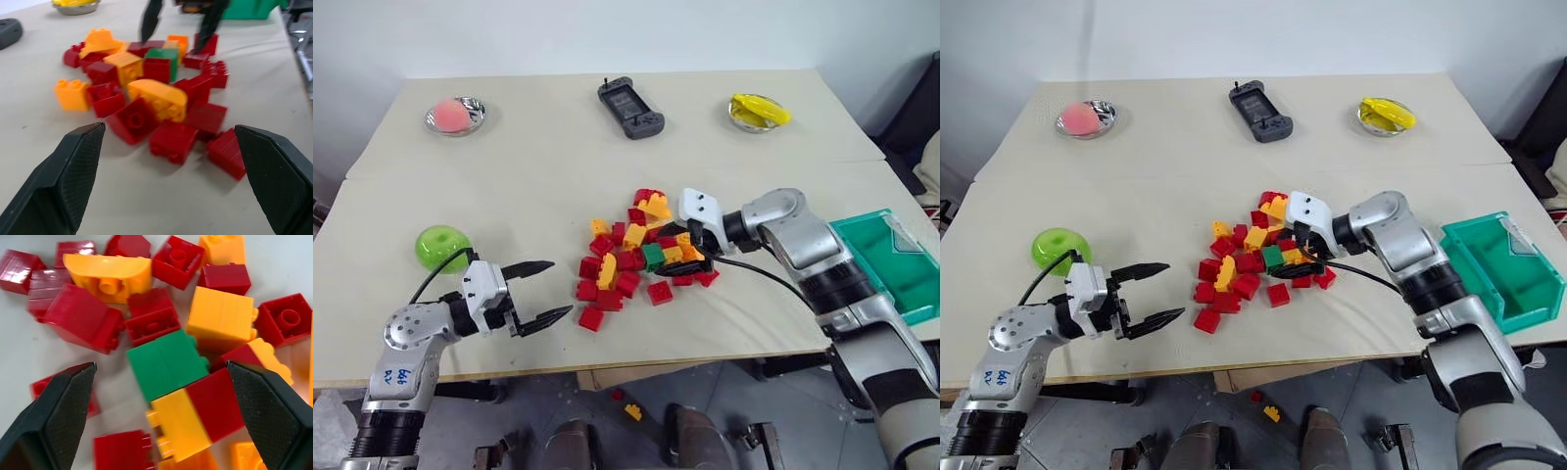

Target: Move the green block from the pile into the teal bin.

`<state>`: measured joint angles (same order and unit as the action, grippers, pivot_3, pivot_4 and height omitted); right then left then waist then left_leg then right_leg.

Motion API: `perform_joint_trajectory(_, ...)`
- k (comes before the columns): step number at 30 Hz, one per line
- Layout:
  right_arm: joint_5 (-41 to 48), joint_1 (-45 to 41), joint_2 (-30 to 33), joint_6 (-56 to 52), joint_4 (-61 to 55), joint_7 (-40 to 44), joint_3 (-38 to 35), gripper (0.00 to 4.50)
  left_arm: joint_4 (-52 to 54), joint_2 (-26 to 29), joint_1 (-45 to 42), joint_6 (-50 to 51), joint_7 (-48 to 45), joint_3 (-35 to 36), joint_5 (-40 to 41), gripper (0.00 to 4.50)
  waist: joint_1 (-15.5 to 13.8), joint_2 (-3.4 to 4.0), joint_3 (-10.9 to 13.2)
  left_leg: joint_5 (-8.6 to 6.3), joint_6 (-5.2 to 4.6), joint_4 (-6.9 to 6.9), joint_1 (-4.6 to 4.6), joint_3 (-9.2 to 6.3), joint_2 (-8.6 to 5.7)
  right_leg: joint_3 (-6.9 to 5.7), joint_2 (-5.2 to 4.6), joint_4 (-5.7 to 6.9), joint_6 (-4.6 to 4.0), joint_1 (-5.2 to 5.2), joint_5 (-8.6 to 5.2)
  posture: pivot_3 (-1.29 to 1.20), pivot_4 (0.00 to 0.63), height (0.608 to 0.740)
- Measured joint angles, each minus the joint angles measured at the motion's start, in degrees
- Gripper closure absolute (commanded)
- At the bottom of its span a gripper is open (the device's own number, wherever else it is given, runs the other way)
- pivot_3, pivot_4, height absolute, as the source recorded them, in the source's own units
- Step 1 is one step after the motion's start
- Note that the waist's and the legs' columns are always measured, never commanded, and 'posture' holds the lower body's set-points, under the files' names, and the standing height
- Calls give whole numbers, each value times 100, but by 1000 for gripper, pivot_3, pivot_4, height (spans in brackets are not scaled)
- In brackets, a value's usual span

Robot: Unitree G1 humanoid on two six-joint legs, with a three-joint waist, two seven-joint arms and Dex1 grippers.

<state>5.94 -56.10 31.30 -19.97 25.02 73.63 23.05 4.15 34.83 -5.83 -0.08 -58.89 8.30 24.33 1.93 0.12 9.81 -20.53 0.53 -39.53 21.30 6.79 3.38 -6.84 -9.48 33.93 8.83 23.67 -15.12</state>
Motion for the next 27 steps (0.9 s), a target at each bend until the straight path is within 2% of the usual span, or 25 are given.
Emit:
perform_joint_trajectory(7,-473,-447,-491,411,649,266,264,56,162,-101,96,59,132,-34,2,0,16,0,0,0,1,-1,-2,0,0,0,0,3,0,-1,0,0,150,740)
perform_joint_trajectory(10,-588,-489,-568,483,697,447,363,646,164,-102,96,62,160,-34,2,0,-5,0,0,0,0,-3,-2,-1,0,0,0,3,0,-3,0,0,150,740)
perform_joint_trajectory(14,-798,-519,-539,503,706,630,436,1988,163,-102,94,61,171,-34,2,0,-18,0,0,0,1,-5,-2,-1,0,-1,0,4,0,-4,0,0,150,740)
perform_joint_trajectory(16,-834,-511,-508,538,679,687,442,2392,163,-102,93,60,171,-32,2,0,-17,0,0,0,2,-4,-2,-1,0,-1,0,3,0,-4,0,0,150,740)
perform_joint_trajectory(22,-859,-320,-316,650,441,719,297,2391,140,-149,-20,29,165,-53,1,0,-41,0,0,-1,2,-7,-1,-3,-1,-1,0,2,0,-5,0,0,150,740)
perform_joint_trajectory(25,-516,35,-101,744,233,778,-128,2391,108,-263,-154,19,146,-127,3,0,-45,-1,0,-1,2,-7,2,-4,-1,-3,0,1,0,-6,0,0,150,740)
perform_joint_trajectory(27,13,403,135,640,-170,820,-734,2391,37,-408,-356,32,115,-277,10,0,-47,0,1,-1,2,-6,3,-4,-1,-4,0,0,0,-5,0,0,150,740)
